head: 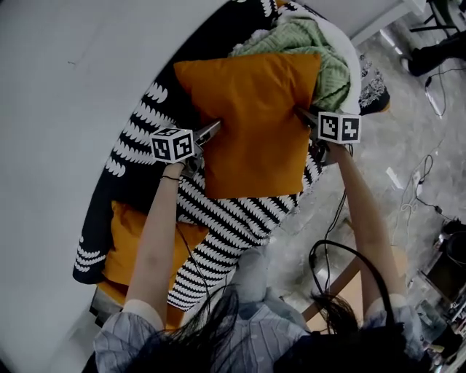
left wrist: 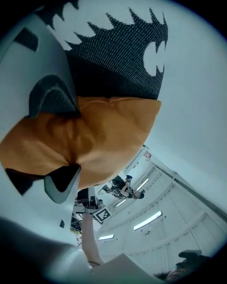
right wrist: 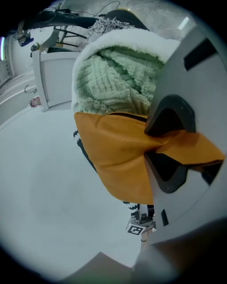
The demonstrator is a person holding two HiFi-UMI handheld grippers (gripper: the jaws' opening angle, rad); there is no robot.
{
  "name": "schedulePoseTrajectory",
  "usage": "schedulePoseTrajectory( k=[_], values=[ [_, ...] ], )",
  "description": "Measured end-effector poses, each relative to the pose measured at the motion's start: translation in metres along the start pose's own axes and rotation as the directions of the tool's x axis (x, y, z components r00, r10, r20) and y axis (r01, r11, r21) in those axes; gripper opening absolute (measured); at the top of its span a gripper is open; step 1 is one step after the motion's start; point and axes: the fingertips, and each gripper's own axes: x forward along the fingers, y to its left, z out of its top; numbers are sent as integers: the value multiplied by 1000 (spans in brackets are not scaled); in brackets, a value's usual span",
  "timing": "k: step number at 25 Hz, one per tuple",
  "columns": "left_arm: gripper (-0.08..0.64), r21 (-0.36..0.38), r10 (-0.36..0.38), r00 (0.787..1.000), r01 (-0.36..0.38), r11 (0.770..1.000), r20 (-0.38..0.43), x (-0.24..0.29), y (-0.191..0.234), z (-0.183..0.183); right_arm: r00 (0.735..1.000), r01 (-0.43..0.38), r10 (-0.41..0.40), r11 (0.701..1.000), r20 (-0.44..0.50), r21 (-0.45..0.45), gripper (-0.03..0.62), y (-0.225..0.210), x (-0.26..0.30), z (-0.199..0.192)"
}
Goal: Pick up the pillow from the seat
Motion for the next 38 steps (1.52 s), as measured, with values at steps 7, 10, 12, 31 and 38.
schedulePoseTrajectory(
  k=[7, 10, 12, 31, 38],
  values=[
    [248, 21, 5, 999, -5, 1000, -36, -23, -23, -5, 1000, 11, -11, 999, 0, -30, 74, 20, -36, -18],
    [221, 44, -2, 999, 4, 999, -48, -34, -44, -4, 1000, 8, -8, 1000, 5, -20, 64, 28, -61, -26],
    [207, 46, -11, 1000, 12, 999, -27, -42, -57, -4, 1000, 12, -12, 1000, 16, -15, 63, 33, -77, -31],
    [184, 58, -95, 928, 79, 995, 361, -185, -205, 43, 940, -6, 36, 996, 338, -90, 60, 146, -278, -8],
    [181, 126, -139, 896, 94, 988, 421, -241, -279, 43, 906, -18, 63, 994, 419, -111, 60, 178, -363, -33]
  ],
)
